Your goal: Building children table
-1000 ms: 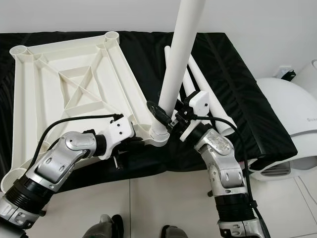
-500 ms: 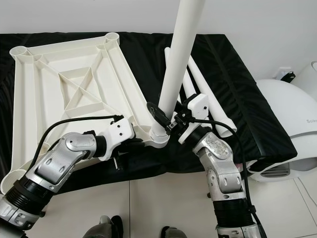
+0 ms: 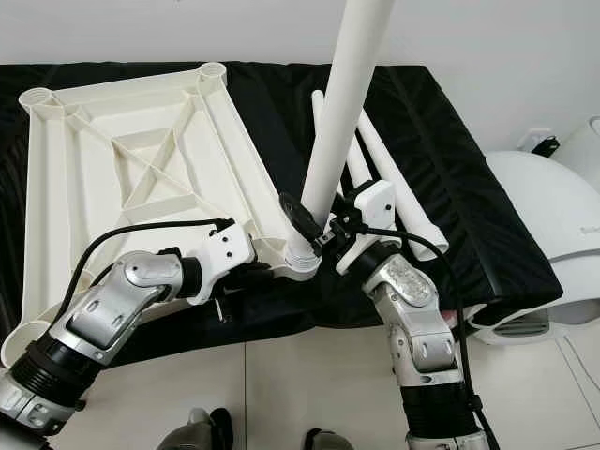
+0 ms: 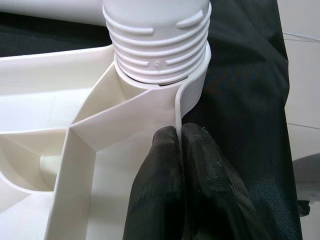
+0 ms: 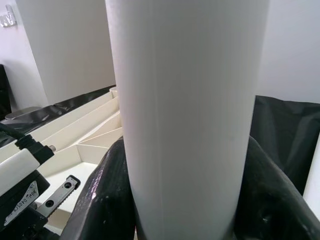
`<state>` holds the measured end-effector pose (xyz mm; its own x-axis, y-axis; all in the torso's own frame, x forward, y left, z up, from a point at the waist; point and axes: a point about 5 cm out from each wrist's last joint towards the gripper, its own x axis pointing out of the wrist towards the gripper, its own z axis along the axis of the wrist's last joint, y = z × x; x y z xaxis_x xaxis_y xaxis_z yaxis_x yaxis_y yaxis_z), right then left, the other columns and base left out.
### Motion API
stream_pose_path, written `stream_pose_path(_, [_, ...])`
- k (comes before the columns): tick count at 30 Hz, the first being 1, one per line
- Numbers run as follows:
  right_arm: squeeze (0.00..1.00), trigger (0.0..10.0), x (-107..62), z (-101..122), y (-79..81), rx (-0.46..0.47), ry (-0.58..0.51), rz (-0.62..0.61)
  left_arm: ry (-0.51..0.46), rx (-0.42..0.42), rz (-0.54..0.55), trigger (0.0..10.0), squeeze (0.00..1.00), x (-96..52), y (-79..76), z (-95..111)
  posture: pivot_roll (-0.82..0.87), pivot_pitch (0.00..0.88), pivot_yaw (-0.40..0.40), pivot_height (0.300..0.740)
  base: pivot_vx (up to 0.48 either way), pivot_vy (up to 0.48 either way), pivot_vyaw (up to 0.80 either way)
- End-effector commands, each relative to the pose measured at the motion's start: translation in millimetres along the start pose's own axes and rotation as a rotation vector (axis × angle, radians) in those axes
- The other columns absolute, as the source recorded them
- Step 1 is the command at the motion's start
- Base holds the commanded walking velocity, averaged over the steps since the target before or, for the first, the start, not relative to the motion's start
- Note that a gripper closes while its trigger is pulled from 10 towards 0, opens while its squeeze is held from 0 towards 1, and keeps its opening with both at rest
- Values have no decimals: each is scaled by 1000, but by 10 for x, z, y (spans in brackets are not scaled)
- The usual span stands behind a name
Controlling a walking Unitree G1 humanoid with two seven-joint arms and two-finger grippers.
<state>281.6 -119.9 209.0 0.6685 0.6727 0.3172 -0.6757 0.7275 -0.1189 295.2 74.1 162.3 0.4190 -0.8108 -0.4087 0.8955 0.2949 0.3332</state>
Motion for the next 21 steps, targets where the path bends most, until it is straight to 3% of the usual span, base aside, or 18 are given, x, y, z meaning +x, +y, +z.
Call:
stream_pose_path(1, [0, 10000, 50, -186, 225, 97, 65, 85, 86, -44, -13, 10000, 0, 82, -83, -182, -40, 182, -18, 740, 0, 0, 0])
stream_pose_path(21, [0, 10000, 57, -180, 218, 90, 67, 71, 90, -41, -6, 10000, 0, 63, -63, -183, -35, 184, -19, 740, 0, 0, 0])
